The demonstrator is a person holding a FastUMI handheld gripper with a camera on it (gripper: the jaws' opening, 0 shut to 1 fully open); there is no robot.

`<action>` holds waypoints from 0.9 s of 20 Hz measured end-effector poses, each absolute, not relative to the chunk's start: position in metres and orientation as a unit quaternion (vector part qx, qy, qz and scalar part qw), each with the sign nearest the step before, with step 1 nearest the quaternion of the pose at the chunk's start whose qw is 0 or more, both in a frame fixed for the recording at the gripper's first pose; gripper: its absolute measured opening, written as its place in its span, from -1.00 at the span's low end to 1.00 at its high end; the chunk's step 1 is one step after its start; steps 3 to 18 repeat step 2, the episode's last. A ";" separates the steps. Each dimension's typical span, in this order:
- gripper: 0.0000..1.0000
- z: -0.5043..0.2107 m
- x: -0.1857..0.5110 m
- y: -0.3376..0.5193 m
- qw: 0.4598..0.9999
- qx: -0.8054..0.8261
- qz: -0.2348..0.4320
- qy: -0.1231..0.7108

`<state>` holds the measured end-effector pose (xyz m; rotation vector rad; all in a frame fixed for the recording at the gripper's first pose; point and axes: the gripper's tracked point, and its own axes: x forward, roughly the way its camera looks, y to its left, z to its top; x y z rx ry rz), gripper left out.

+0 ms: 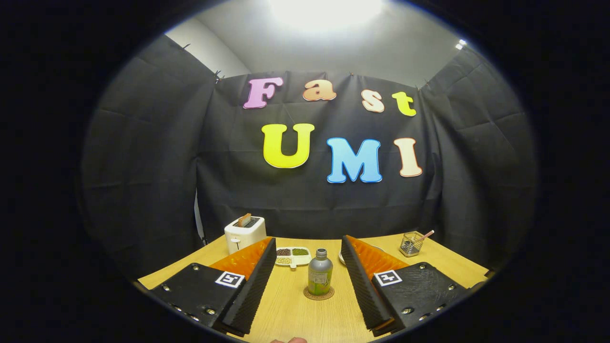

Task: Take the bottle from table, then pour the juice into the cup, finally place the bottle on the coaster

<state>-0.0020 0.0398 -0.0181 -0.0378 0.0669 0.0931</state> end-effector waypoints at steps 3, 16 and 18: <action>0.68 -0.016 -0.002 0.044 0.998 -0.021 0.050 0.032; 0.68 -0.016 -0.002 0.044 0.998 -0.021 0.050 0.032; 0.68 -0.016 -0.002 0.044 0.998 -0.021 0.050 0.032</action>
